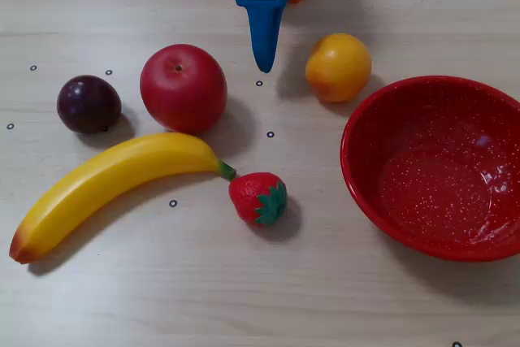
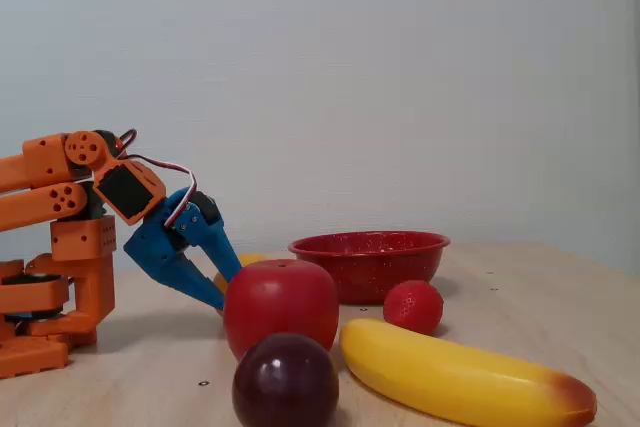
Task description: Put the peach in the red bowl.
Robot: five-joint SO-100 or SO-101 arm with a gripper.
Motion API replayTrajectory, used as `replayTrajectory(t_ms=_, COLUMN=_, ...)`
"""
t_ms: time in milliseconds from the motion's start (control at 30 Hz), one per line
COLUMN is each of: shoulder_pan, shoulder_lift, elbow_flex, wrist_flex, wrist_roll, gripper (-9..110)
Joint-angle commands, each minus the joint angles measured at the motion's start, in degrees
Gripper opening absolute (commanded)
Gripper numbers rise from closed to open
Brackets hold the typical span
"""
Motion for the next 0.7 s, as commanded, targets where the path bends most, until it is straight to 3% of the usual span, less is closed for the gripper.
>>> replayTrajectory(t_ms=0, shoulder_pan=-1.1, shoulder_lift=0.5, elbow_flex=-1.0, wrist_flex=0.4, wrist_roll=-1.0, gripper=0)
replayTrajectory(t_ms=467, shoulder_pan=-1.1, shoulder_lift=0.5, elbow_flex=-1.0, wrist_flex=0.4, wrist_roll=-0.9, gripper=0)
replayTrajectory(t_ms=567, shoulder_pan=3.9, shoulder_lift=0.5, elbow_flex=-1.0, wrist_flex=0.3, wrist_roll=5.4, gripper=0)
replayTrajectory(t_ms=667, shoulder_pan=1.0, shoulder_lift=0.5, elbow_flex=-1.0, wrist_flex=0.3, wrist_roll=2.3, gripper=0)
